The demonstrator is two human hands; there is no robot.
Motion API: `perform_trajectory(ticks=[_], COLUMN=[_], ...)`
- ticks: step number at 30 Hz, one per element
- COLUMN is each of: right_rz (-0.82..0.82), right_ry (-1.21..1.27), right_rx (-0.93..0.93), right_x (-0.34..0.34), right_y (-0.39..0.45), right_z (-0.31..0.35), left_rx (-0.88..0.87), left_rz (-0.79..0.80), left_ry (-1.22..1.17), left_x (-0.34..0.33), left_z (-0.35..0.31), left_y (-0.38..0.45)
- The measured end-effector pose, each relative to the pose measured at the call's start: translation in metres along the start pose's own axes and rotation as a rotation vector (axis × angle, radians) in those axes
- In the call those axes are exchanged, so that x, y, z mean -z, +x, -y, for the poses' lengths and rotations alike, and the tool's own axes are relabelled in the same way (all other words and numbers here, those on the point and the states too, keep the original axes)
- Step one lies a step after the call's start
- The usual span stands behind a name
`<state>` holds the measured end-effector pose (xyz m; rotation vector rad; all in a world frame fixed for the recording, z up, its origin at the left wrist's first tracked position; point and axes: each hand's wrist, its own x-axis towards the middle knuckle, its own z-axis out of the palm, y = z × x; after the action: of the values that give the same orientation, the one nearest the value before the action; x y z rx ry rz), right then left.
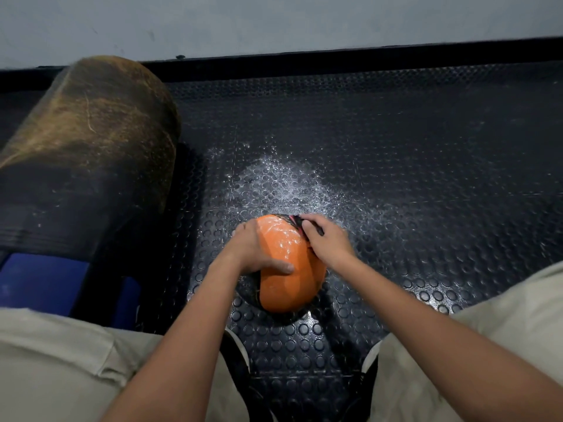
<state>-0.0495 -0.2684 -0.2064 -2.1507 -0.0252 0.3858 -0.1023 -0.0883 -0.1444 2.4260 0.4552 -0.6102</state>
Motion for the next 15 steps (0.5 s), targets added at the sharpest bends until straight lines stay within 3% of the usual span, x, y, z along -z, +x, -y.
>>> perform_trajectory(ticks=[2, 6, 8, 12, 15], right_rz=[0.017, 0.036, -0.006, 0.015, 0.009], right_ry=[-0.025, 0.165, 0.157, 0.022, -0.021], right_rx=[-0.089, -0.284, -0.226, 0.061, 0.024], right_x=[-0.002, -0.003, -0.001, -0.001, -0.003], right_y=[-0.002, -0.003, -0.002, -0.004, -0.002], right_z=[-0.015, -0.028, -0.016, 0.011, -0.003], left_rx=[0.027, 0.082, 0.081, 0.071, 0.084], left_rz=[0.018, 0.076, 0.078, 0.055, 0.041], left_ry=[-0.023, -0.021, 0.001, -0.004, -0.068], left_x=[0.0, 0.003, 0.005, 0.009, 0.01], left_z=[0.001, 0.0, 0.001, 0.006, 0.01], left_y=[-0.002, -0.004, -0.003, -0.002, -0.003])
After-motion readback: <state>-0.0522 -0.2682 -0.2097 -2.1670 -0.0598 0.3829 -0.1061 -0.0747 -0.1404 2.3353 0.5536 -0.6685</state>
